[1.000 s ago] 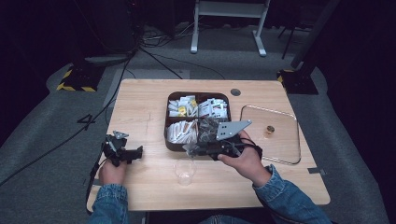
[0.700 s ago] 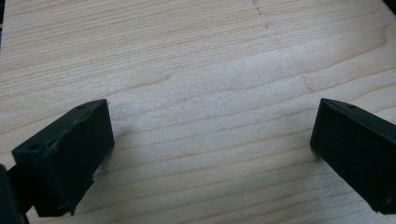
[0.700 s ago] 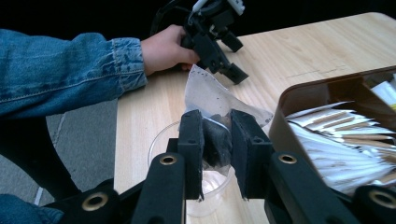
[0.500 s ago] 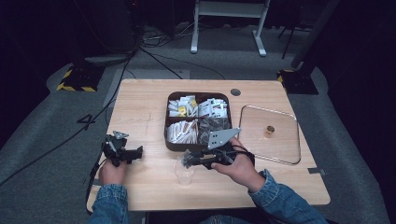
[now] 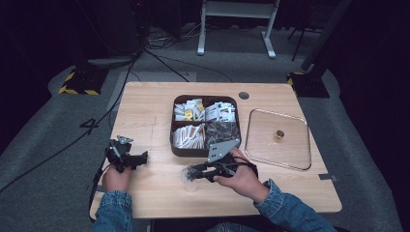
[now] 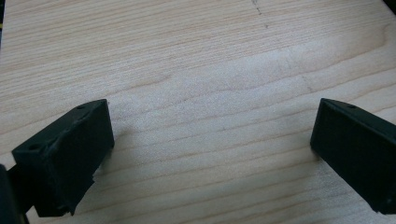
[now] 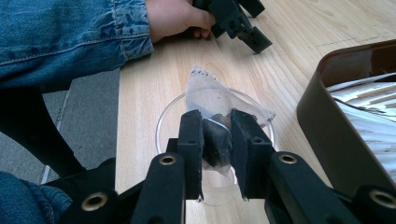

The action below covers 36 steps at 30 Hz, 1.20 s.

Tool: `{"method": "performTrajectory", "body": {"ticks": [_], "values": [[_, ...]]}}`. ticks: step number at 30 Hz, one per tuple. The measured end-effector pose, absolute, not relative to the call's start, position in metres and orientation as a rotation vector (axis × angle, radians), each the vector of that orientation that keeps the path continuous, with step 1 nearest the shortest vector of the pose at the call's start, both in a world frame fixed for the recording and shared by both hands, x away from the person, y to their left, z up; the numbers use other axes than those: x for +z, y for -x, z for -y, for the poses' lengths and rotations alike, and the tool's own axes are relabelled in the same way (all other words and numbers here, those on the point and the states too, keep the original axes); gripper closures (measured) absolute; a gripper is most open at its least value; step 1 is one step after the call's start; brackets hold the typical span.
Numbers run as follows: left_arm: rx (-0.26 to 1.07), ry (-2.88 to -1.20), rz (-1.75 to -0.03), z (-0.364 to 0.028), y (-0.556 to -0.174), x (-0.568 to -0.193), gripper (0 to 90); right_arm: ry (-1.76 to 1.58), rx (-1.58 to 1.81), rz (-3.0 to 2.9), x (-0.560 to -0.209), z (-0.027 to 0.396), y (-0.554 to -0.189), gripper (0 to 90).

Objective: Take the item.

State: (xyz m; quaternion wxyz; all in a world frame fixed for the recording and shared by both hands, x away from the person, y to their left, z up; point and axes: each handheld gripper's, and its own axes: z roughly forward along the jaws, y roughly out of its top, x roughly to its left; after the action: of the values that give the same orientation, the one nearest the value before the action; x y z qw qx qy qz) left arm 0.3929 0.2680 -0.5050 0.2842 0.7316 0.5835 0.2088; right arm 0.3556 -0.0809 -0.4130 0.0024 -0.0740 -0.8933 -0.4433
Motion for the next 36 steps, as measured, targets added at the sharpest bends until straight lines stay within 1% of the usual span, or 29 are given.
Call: {"method": "performTrajectory", "body": {"ticks": [2, 4, 7, 11, 21, 28, 36], "values": [[0.563, -1.959, -1.560, -0.268, -0.393, -0.505, 0.0, 0.230, -1.376, 2.803, -0.414, 0.079, -0.354, 74.4], [0.560, -1.958, -1.561, -0.268, -0.393, -0.505, 0.0, 0.240, -1.363, 2.790, -0.416, 0.078, -0.353, 72.2], [0.562, -1.959, -1.561, -0.268, -0.393, -0.505, 0.0, 0.273, -1.385, 2.779, -0.417, 0.078, -0.353, 59.1], [0.560, -1.959, -1.559, -0.268, -0.393, -0.505, 0.0, 0.310, -1.430, 2.771, -0.415, 0.081, -0.355, 51.9], [0.560, -1.959, -1.558, -0.268, -0.393, -0.505, 0.0, 0.362, -1.514, 2.768, -0.408, 0.095, -0.360, 45.9], [0.563, -1.953, -1.568, -0.267, -0.394, -0.505, 0.0, 0.422, -1.648, 2.741, -0.388, 0.121, -0.369, 45.1], [0.563, -1.949, -1.571, -0.267, -0.393, -0.505, 0.0, 0.510, -1.696, 2.741, -0.374, 0.151, -0.381, 43.8]]}}
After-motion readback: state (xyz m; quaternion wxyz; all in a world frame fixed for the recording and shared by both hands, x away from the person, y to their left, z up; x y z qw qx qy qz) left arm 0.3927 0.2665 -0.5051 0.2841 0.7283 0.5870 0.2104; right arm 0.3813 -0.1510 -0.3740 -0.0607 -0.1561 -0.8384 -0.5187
